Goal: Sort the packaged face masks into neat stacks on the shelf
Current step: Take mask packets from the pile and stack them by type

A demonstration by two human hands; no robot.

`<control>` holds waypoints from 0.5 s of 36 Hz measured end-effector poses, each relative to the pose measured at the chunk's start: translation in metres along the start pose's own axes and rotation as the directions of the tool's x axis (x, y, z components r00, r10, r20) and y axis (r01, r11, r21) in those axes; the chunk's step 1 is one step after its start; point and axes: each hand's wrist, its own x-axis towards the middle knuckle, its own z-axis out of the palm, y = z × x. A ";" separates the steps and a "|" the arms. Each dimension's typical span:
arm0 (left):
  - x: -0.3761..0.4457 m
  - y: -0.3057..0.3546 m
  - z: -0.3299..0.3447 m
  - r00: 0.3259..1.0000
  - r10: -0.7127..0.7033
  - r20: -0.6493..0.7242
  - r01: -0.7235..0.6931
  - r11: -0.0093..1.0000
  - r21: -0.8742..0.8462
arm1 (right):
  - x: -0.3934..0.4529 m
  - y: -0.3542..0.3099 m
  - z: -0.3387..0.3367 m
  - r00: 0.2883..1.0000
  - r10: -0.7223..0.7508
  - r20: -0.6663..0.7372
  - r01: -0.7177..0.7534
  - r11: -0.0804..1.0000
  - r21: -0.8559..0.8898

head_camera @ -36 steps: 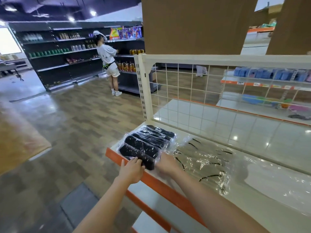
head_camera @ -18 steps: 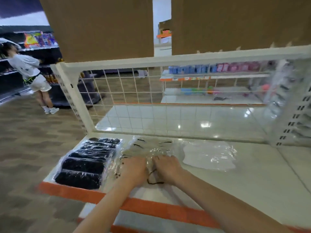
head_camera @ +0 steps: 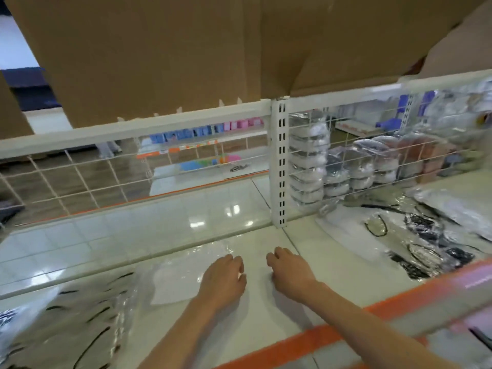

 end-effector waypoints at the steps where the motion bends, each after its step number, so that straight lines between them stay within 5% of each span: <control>1: 0.007 0.014 0.004 1.000 0.004 0.013 -0.003 0.999 -0.033 | -0.002 0.017 -0.001 1.000 0.022 0.003 -0.022 1.000 0.001; 11: 0.059 0.123 0.050 0.996 -0.006 0.084 0.029 0.961 -0.273 | -0.018 0.171 -0.006 0.969 0.237 -0.067 -0.238 0.971 -0.021; 18: 0.082 0.180 0.079 0.998 -0.024 0.055 0.041 0.941 -0.335 | -0.027 0.253 -0.012 0.872 0.485 -0.070 -0.482 0.875 0.046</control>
